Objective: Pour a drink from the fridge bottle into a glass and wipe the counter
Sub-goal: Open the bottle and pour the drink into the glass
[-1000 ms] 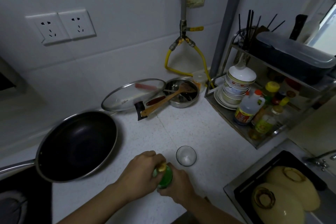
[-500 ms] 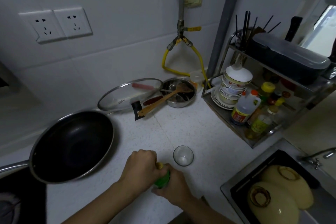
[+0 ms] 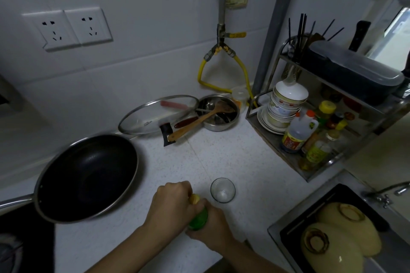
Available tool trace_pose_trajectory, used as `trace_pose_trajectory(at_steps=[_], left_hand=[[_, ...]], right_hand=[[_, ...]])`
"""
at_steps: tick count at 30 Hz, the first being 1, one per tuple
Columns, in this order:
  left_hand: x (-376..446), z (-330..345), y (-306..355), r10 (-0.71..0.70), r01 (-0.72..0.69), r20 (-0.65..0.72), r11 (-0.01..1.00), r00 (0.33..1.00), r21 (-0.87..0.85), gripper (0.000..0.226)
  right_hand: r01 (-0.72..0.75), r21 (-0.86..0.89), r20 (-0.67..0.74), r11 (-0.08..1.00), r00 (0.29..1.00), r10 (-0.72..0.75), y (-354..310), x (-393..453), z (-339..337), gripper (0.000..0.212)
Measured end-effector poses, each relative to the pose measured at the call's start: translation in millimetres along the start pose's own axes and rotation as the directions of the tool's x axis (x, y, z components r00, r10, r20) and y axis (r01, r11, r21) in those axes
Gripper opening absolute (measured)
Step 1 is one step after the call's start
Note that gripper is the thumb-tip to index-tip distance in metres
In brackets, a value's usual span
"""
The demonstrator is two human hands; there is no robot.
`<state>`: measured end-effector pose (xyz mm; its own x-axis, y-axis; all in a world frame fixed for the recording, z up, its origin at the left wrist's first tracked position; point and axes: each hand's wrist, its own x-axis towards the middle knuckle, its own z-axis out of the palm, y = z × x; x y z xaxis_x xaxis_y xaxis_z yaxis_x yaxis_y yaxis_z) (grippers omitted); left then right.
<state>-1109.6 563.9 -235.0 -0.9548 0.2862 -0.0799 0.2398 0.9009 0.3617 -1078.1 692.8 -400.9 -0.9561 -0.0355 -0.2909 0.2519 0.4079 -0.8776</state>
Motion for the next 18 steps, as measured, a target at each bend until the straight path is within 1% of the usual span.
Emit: trace_pose_trajectory(at_steps=[2, 4, 6, 8, 13, 15, 18], left_hand=[[-2.5, -5.4, -5.8, 0.002, -0.011, -0.089, 0.995, 0.996, -0.097, 0.025], [-4.4, -8.1, -15.1, -0.014, -0.023, -0.169, 0.977, 0.985, -0.212, 0.016], [-4.5, -5.2, -26.6, -0.050, -0.018, -0.183, 0.936, 0.982, -0.352, 0.017], [-3.2, 3.8, -38.9, -0.096, 0.008, -0.165, 0.882, 0.982, -0.472, 0.025], [-3.3, 39.1, -64.5, -0.219, 0.141, -0.051, 0.770, 0.974, -0.622, 0.030], [-4.8, 54.6, -71.9, -0.261, 0.190, -0.013, 0.734, 0.965, -0.652, 0.029], [-8.2, 78.7, -80.6, -0.287, 0.227, 0.004, 0.752, 0.958, -0.619, 0.027]], right_hand=[[0.000, 0.003, -0.004, 1.000, 1.000, 0.000, -0.1, -0.4, -1.7, 0.057], [-0.004, -0.003, -0.010, 1.000, 1.000, 0.004, 0.4, -1.7, -3.9, 0.053], [-0.010, -0.005, -0.028, 1.000, 1.000, 0.010, 2.2, -4.3, -8.0, 0.051], [-0.018, 0.012, -0.060, 1.000, 0.998, 0.018, 6.2, -7.3, -14.0, 0.053], [-0.009, 0.016, -0.098, 1.000, 0.995, 0.011, 14.2, -17.2, -33.5, 0.057], [-0.021, 0.016, -0.116, 1.000, 0.993, 0.022, 16.6, -21.2, -42.6, 0.060], [-0.030, -0.013, -0.147, 0.999, 0.989, 0.028, 19.7, -28.0, -58.0, 0.059]])
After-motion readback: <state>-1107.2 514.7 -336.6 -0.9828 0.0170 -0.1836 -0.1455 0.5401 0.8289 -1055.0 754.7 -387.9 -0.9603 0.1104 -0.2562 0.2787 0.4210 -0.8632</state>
